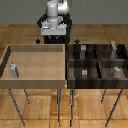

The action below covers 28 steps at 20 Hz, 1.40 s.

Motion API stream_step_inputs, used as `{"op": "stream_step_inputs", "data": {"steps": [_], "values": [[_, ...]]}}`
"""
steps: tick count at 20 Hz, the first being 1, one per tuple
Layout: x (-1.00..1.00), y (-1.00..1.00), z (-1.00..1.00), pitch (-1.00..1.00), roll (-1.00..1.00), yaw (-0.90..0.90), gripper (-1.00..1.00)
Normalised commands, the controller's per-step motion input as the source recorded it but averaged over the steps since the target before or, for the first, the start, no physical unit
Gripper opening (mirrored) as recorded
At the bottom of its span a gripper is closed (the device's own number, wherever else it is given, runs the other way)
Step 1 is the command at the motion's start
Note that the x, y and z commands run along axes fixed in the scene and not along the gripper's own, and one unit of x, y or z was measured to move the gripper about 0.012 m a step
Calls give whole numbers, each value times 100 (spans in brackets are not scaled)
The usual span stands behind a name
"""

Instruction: Place the milk carton into the appropriate compartment.

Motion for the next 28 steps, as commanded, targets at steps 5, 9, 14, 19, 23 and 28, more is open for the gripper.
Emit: {"op": "stream_step_inputs", "data": {"steps": [5,9,14,19,23,28], "values": [[0,0,0,0,0,0,100],[0,-75,0,0,0,0,100],[0,-100,0,0,0,0,100],[0,-100,0,0,0,0,100],[0,-100,0,0,0,0,100],[7,-80,0,0,0,0,100]]}}
